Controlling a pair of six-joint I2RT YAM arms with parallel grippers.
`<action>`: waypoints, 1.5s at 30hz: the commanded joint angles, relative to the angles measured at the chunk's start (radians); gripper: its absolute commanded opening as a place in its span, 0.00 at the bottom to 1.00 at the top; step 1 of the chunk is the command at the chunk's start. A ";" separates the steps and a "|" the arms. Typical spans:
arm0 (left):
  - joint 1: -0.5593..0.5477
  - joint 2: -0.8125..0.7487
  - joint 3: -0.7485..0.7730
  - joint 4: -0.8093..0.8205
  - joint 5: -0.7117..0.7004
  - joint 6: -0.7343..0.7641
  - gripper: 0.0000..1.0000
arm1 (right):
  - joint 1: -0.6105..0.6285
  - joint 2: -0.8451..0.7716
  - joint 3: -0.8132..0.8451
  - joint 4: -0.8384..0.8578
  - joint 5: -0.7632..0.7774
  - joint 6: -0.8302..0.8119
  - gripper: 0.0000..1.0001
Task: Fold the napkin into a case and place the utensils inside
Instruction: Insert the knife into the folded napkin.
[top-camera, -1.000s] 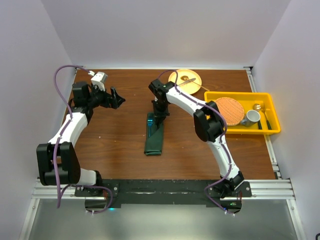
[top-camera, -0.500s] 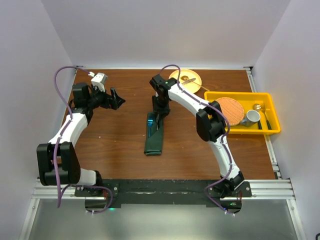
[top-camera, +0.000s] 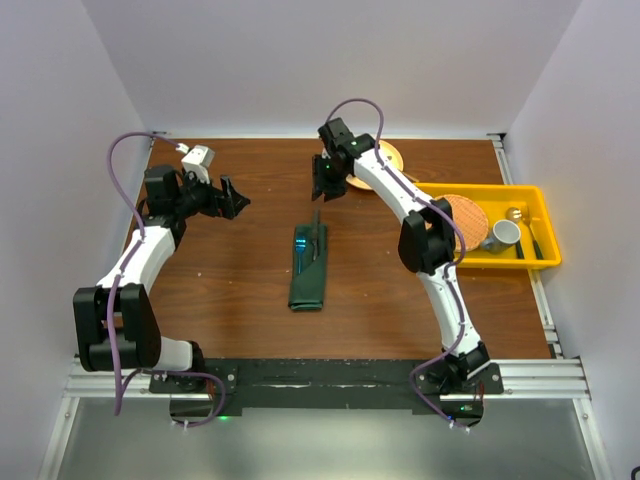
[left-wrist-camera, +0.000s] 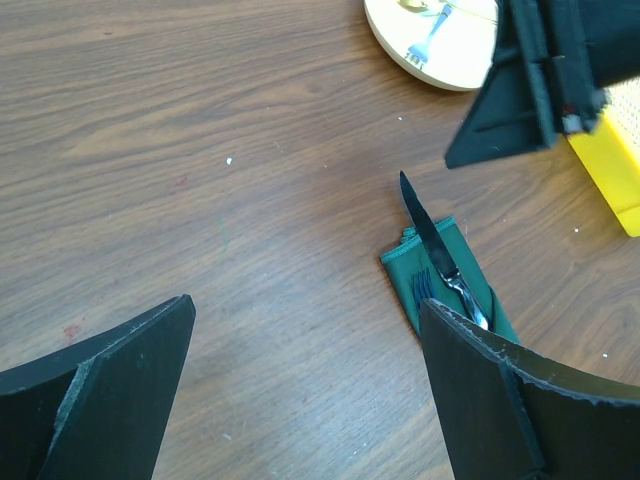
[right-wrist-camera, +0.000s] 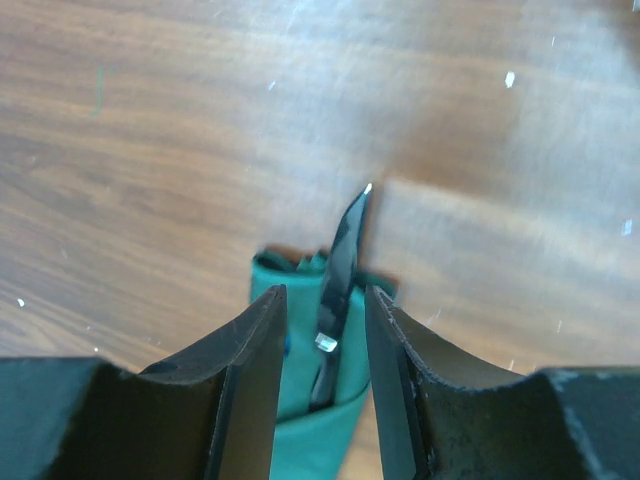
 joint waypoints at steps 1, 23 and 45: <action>0.009 -0.010 0.012 0.042 0.012 0.000 1.00 | -0.046 0.068 0.044 0.071 -0.164 -0.089 0.44; 0.009 0.028 0.039 0.040 0.042 0.006 1.00 | -0.139 0.184 -0.022 0.230 -0.678 -0.172 0.47; 0.011 0.057 0.056 0.034 0.063 0.007 1.00 | -0.191 0.151 -0.027 0.319 -0.764 -0.186 0.47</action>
